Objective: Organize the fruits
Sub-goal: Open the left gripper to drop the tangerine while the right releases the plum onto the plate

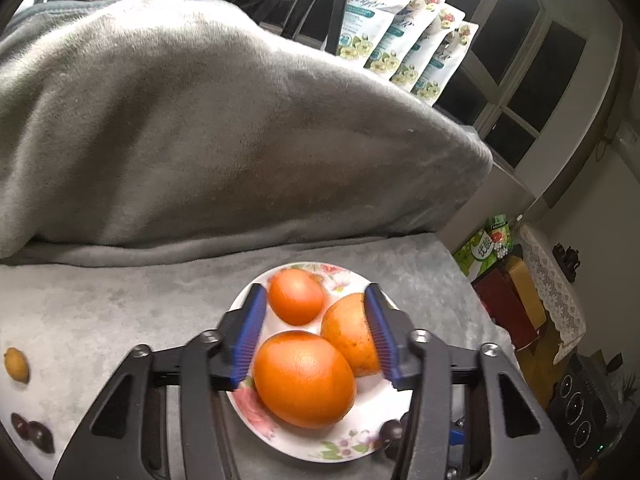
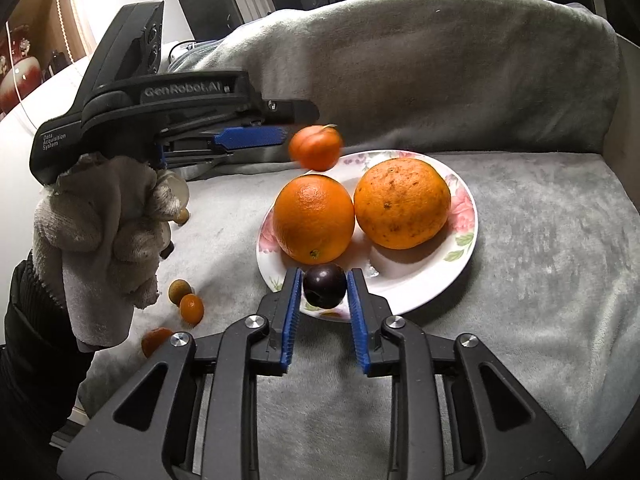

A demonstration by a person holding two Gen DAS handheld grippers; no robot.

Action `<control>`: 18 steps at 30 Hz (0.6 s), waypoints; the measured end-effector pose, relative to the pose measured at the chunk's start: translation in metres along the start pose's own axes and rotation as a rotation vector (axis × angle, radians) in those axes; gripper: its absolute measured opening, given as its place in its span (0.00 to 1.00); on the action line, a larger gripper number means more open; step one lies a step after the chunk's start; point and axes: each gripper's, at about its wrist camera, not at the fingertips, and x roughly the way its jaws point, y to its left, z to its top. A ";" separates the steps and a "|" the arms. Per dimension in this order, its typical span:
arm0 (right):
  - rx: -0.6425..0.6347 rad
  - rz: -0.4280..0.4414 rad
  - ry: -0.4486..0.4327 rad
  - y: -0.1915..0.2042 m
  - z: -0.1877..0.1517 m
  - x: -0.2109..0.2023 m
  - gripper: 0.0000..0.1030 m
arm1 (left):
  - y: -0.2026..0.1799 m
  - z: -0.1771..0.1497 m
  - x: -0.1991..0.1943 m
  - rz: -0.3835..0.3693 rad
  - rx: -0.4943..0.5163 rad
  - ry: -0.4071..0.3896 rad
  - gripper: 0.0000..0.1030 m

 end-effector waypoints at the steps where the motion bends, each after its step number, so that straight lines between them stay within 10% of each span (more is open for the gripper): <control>1: -0.001 0.000 -0.006 0.000 0.000 -0.001 0.50 | -0.001 0.001 -0.001 -0.002 0.003 -0.001 0.51; 8: -0.030 -0.013 -0.059 0.007 0.000 -0.012 0.87 | -0.005 0.002 -0.002 -0.001 0.009 0.001 0.75; 18: -0.044 -0.011 -0.075 0.013 0.001 -0.017 0.88 | -0.011 0.003 -0.007 0.009 0.022 0.010 0.78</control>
